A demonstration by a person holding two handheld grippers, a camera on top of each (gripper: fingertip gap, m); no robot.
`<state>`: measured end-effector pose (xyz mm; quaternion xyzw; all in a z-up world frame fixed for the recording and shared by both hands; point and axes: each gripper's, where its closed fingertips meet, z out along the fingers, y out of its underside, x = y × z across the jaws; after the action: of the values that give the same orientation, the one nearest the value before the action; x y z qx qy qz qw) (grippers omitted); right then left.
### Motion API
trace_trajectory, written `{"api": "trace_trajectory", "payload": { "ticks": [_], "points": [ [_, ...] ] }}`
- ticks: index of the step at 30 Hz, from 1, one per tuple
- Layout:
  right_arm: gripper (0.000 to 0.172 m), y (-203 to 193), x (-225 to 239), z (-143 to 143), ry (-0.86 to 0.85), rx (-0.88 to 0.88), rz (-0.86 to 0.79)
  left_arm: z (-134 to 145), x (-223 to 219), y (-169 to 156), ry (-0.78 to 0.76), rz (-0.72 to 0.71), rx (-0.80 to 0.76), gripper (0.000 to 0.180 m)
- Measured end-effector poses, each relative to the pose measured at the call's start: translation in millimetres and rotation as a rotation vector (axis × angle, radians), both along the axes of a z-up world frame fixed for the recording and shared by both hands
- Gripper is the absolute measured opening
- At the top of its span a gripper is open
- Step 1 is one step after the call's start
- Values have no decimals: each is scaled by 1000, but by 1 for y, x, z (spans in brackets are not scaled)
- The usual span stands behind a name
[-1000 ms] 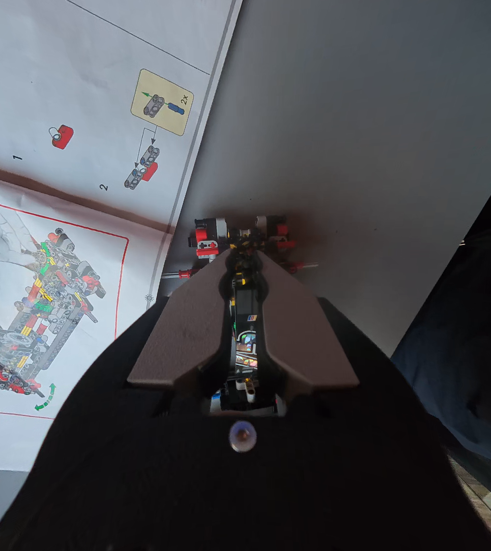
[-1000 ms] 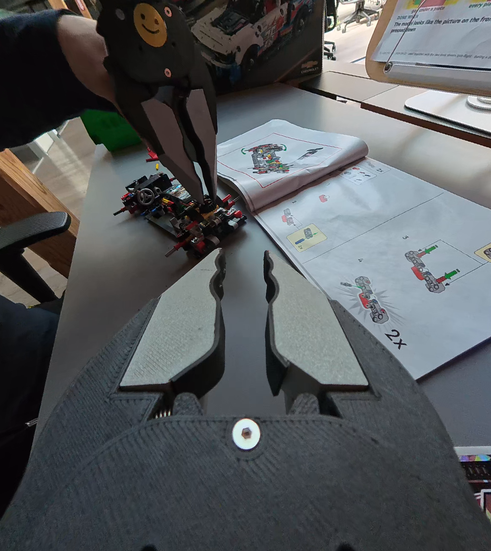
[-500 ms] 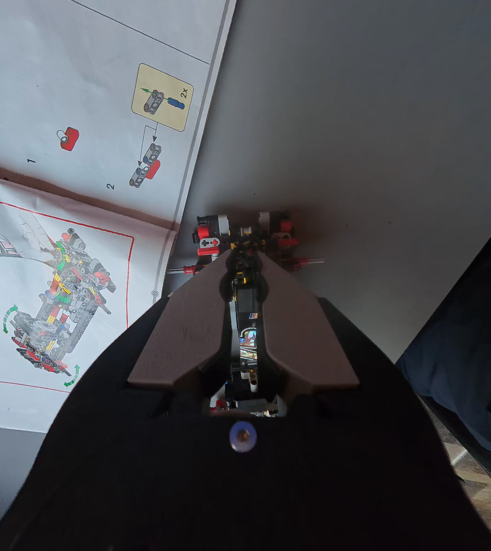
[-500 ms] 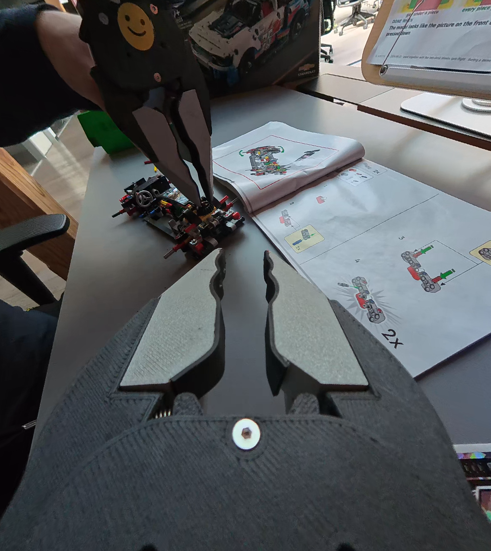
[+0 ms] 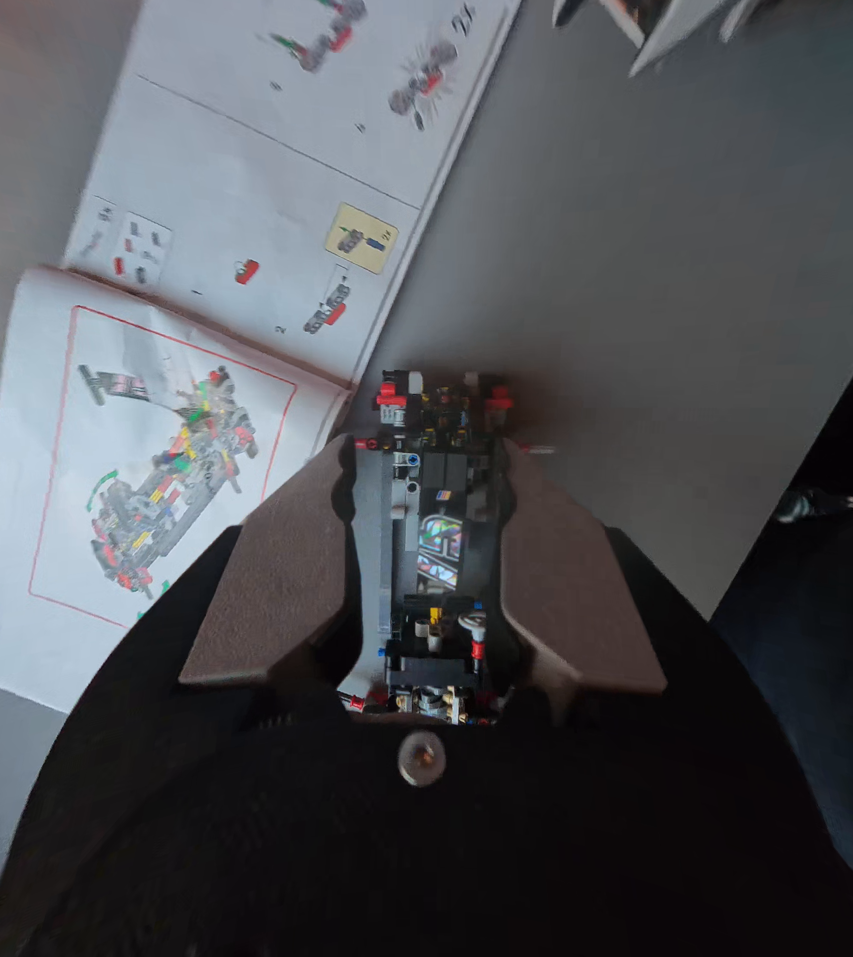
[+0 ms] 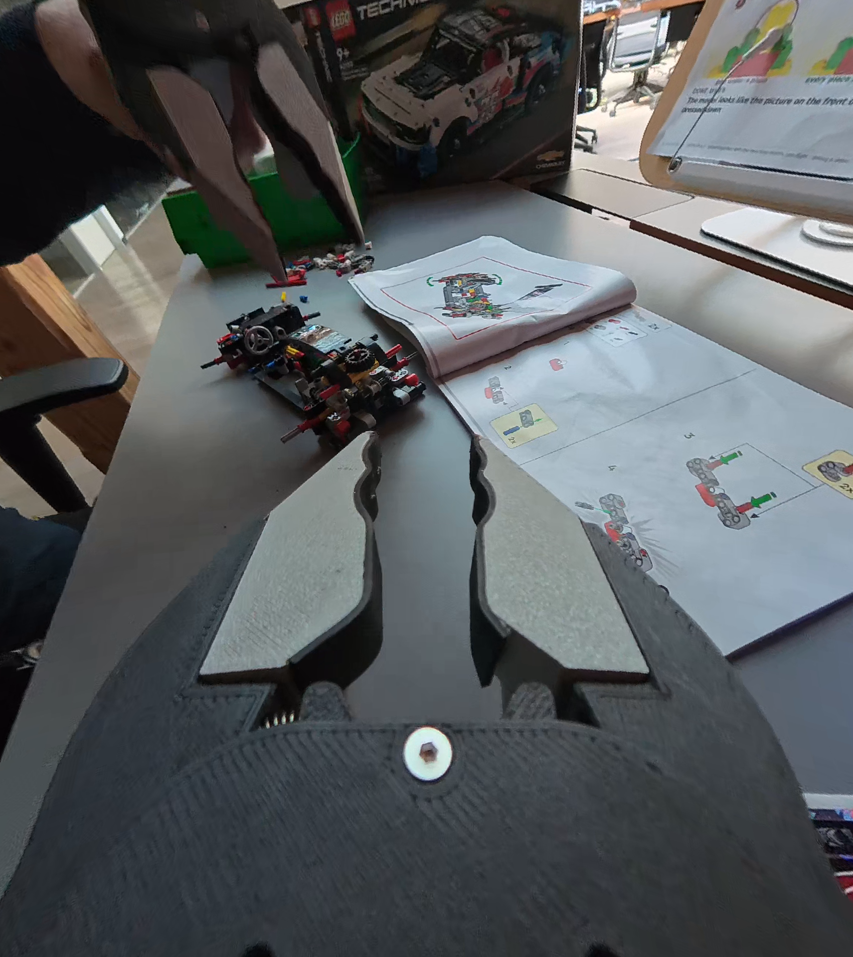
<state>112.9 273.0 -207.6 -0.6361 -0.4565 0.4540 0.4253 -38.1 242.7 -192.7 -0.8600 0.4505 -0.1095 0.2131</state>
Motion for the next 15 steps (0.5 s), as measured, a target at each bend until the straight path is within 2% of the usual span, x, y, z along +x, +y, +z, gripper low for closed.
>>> {"api": "trace_trajectory", "payload": {
  "ticks": [4,7,10,15],
  "points": [
    [35,-4,-1,-3,5,55,-17,41,-36,7,-212,118,189,57],
    [35,1,0,-8,-33,122,-58,55,-74,13,-318,217,313,57],
    [35,9,1,-10,-31,142,-107,52,-104,22,-434,295,359,56],
    [34,30,-9,-3,18,137,-211,28,-133,50,-544,330,411,56]
  ]
}}
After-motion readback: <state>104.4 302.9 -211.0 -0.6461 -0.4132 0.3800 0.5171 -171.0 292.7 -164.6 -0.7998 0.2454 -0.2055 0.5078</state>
